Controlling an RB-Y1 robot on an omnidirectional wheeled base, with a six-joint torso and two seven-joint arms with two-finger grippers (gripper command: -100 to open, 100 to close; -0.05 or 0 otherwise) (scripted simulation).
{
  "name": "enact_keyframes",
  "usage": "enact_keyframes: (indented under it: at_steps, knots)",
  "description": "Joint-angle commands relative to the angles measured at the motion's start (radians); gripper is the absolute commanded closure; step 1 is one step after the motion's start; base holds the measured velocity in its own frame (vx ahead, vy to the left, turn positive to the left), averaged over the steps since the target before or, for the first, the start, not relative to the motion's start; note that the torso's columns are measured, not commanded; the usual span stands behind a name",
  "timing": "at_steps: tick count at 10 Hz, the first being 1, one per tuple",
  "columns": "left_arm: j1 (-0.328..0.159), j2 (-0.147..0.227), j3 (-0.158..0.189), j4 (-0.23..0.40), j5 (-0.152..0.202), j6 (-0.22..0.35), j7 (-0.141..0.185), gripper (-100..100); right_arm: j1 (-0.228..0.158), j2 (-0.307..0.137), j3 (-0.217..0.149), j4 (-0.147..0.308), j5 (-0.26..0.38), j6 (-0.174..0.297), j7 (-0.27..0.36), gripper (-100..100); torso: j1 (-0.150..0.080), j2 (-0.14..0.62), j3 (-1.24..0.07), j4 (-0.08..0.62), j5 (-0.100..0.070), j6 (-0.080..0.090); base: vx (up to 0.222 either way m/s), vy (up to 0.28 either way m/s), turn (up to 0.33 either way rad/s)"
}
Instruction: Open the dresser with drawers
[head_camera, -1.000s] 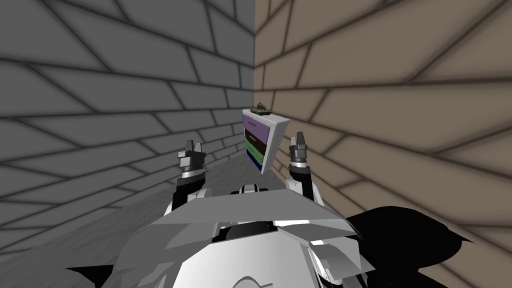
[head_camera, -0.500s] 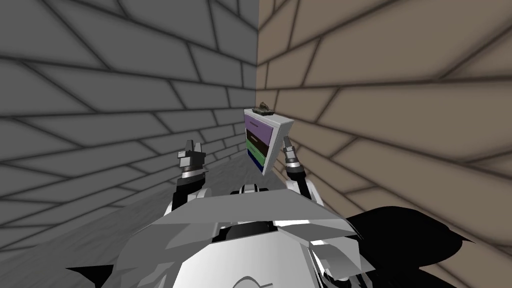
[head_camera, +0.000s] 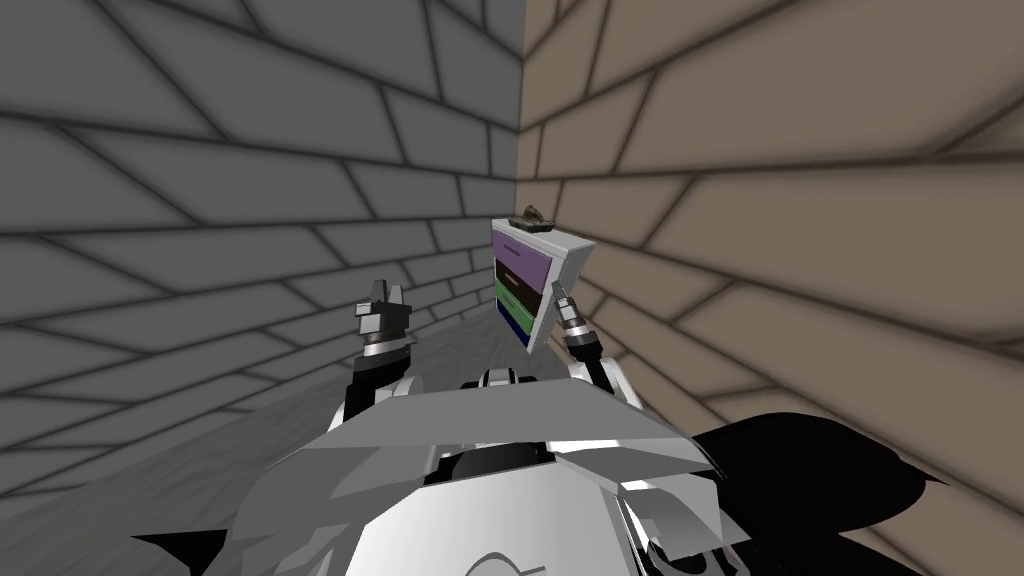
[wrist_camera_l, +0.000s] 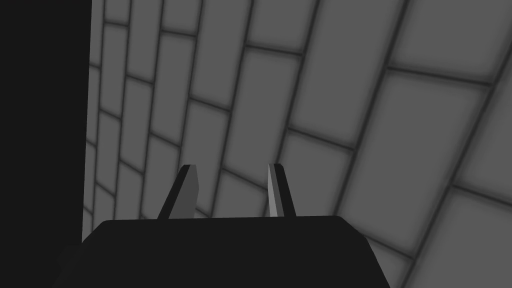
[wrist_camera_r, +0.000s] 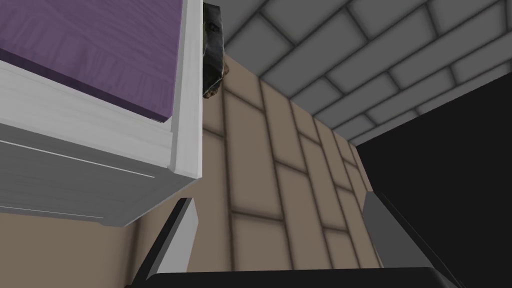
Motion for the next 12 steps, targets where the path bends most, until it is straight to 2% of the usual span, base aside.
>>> enact_keyframes:
  at_steps: [1, 2, 3, 4, 5, 6, 7, 8, 9, 10, 11, 12]
  knots:
    - [0.000, 0.000, 0.000, 0.000, 0.000, 0.000, 0.000, 0, -0.016, -0.033, 0.035, 0.043, 0.079, 0.068, 0.015, -100, 0.000, -0.001, 0.000, 0.000, 0.000, 0.000, 0.080, 0.036, 0.071]
    - [0.000, 0.000, 0.000, 0.000, 0.000, 0.000, 0.000, 0, -0.016, -0.033, 0.035, 0.043, 0.105, 0.076, 0.015, -100, 0.001, -0.002, -0.001, 0.000, 0.000, 0.000, 0.070, 0.028, 0.028]
    - [0.000, 0.000, 0.000, 0.000, 0.000, 0.000, 0.000, 0, -0.021, -0.047, 0.052, 0.065, 0.136, 0.110, 0.022, -100, 0.000, -0.001, 0.000, 0.000, 0.000, 0.000, 0.074, 0.020, 0.055]
    - [0.000, 0.000, 0.000, 0.000, 0.000, 0.000, 0.000, 0, -0.021, -0.047, 0.052, 0.065, 0.157, 0.110, 0.022, -100, 0.000, 0.000, 0.000, 0.000, 0.000, 0.000, 0.056, 0.014, 0.029]
    - [0.000, 0.000, 0.000, 0.000, 0.000, 0.000, 0.000, 0, -0.027, -0.060, 0.070, 0.089, 0.192, 0.145, 0.030, -100, -0.001, 0.001, 0.001, 0.000, 0.000, 0.000, 0.059, 0.024, 0.045]
    - [0.000, 0.000, 0.000, 0.000, 0.000, 0.000, 0.000, 0, -0.027, -0.060, 0.070, 0.089, 0.210, 0.145, 0.030, -100, 0.000, 0.001, 0.001, 0.000, 0.000, 0.000, 0.047, 0.027, 0.028]
    - [0.000, 0.000, 0.000, 0.000, 0.000, 0.000, 0.000, 0, -0.033, -0.074, 0.088, 0.113, 0.246, 0.182, 0.038, -100, 0.000, 0.001, 0.001, 0.000, 0.000, 0.000, 0.062, 0.031, 0.060]
    - [0.000, 0.000, 0.000, 0.000, 0.000, 0.000, 0.000, 0, -0.033, -0.074, 0.088, 0.113, 0.266, 0.182, 0.038, -100, 0.000, 0.000, 0.000, 0.000, 0.000, 0.000, 0.053, 0.023, 0.025]
    - [0.000, 0.000, 0.000, 0.000, 0.000, 0.000, 0.000, 0, -0.039, -0.087, 0.107, 0.138, 0.301, 0.215, 0.046, -100, 0.000, 0.000, 0.000, 0.000, 0.000, 0.000, 0.064, 0.019, 0.050]
    - [0.000, 0.000, 0.000, 0.000, 0.000, 0.000, 0.000, 0, -0.039, -0.087, 0.107, 0.138, 0.323, 0.220, 0.046, -100, -0.001, -0.001, 0.000, 0.000, 0.000, 0.000, 0.054, 0.013, 0.032]
    - [0.000, 0.000, 0.000, 0.000, 0.000, 0.000, 0.000, 0, -0.046, -0.100, 0.127, 0.165, 0.356, 0.259, 0.054, -100, -0.001, 0.000, 0.000, 0.000, 0.000, 0.000, 0.071, 0.014, 0.063]
    - [0.000, 0.000, 0.000, 0.000, 0.000, 0.000, 0.000, 0, -0.046, -0.100, 0.127, 0.165, 0.382, 0.259, 0.054, -100, 0.000, -0.001, 0.000, 0.000, 0.000, 0.000, 0.061, 0.017, 0.028]
